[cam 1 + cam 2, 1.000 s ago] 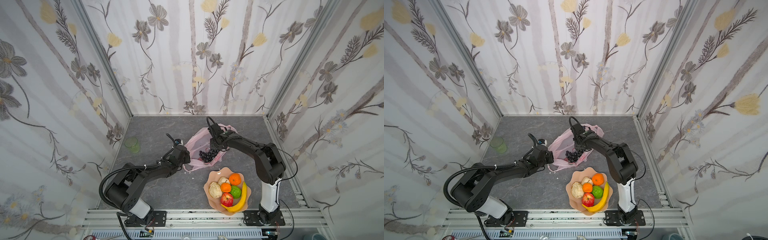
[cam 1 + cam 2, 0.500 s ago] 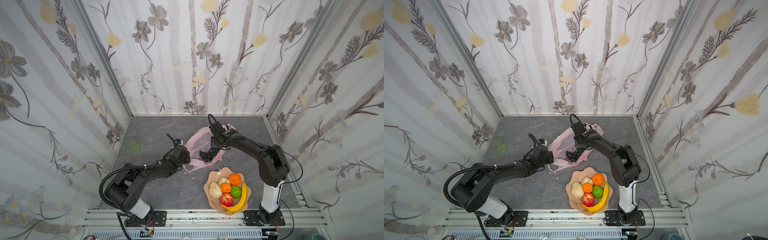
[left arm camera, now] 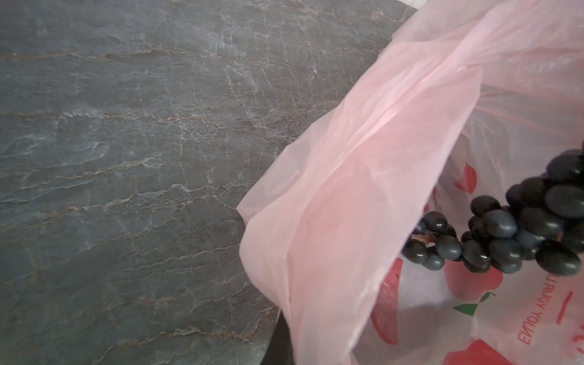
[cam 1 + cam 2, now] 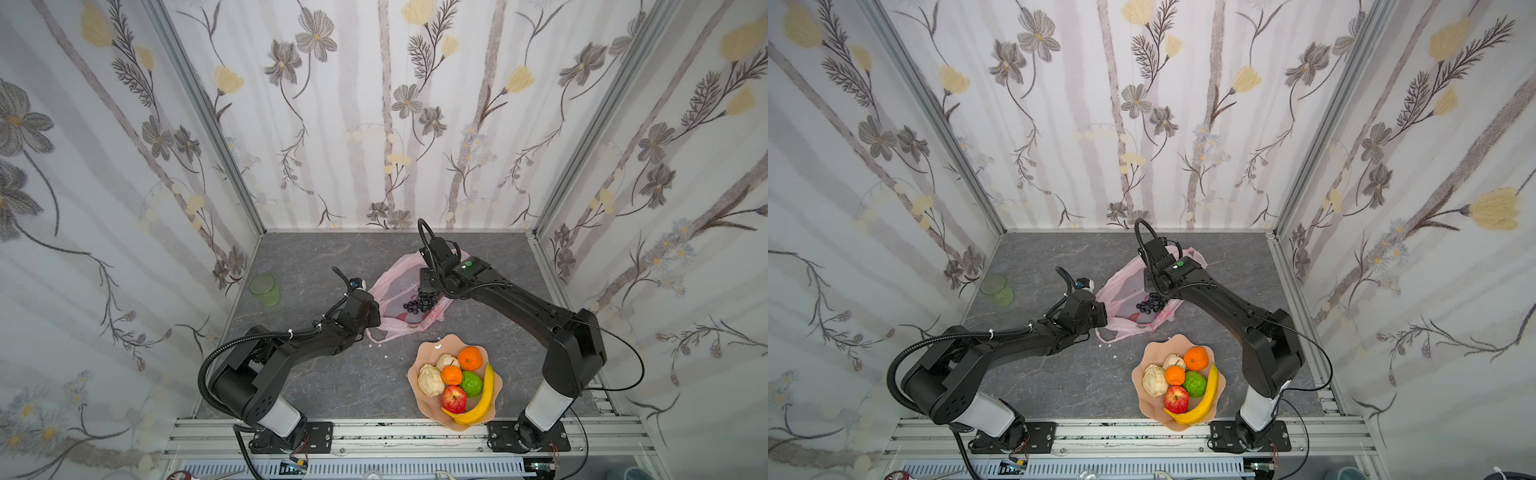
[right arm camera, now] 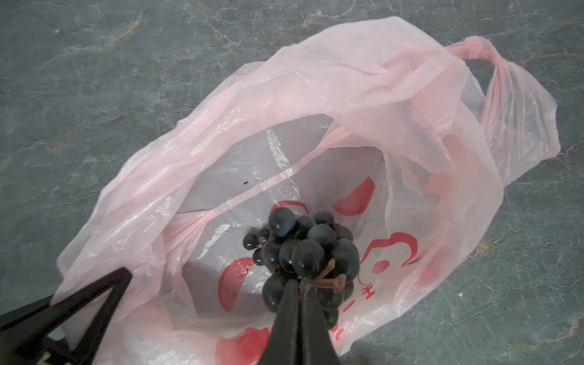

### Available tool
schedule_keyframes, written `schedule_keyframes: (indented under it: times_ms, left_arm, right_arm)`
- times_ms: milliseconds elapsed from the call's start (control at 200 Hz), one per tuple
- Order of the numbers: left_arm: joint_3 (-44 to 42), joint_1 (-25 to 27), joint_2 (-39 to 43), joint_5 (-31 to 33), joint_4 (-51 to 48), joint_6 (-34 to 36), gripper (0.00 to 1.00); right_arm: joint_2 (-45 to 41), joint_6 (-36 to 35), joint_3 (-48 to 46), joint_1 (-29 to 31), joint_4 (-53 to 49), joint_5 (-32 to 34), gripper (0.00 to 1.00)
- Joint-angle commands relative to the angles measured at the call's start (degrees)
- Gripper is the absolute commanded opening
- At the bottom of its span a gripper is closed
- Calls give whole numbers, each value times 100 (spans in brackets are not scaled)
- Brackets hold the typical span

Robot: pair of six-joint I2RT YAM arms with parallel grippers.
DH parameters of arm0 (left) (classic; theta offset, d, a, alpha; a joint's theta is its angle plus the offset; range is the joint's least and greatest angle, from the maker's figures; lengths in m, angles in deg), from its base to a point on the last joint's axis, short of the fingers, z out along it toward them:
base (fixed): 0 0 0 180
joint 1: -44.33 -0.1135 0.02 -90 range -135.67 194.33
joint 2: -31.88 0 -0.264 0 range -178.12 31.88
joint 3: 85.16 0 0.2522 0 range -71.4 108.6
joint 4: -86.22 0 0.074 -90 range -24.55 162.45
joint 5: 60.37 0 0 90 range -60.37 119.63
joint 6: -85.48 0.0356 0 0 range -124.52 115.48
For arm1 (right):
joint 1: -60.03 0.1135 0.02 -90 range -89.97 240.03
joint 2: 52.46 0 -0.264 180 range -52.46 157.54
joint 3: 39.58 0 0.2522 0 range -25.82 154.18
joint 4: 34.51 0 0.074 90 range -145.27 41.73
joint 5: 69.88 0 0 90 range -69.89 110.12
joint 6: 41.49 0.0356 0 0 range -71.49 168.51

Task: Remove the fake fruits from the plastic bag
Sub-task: 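Lift the black grapes out of the bag with the right gripper, then carry the grapes with the right gripper over the peach bowl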

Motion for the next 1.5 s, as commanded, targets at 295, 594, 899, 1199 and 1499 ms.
schedule_keyframes:
  times_ms: [295, 594, 899, 1199, 1499]
  left_arm:
    - [3, 10, 12, 84, 96, 7, 8]
    - [-9, 4, 22, 100, 96, 7, 8]
    - [3, 2, -4, 107, 98, 4, 8]
    - [-2, 0, 22, 146, 98, 30, 8]
    - [3, -4, -6, 216, 88, 46, 8]
  right_arm:
    - [-908, -82, -1, 493, -349, 357, 0]
    - [-1520, 95, 1, 952, -679, 509, 0]
    - [-2144, 394, -43, 1436, -1101, 700, 0]
    - [-2555, 845, -159, 2083, -1660, 867, 0]
    - [-2866, 1451, -554, 2879, -2130, 812, 0]
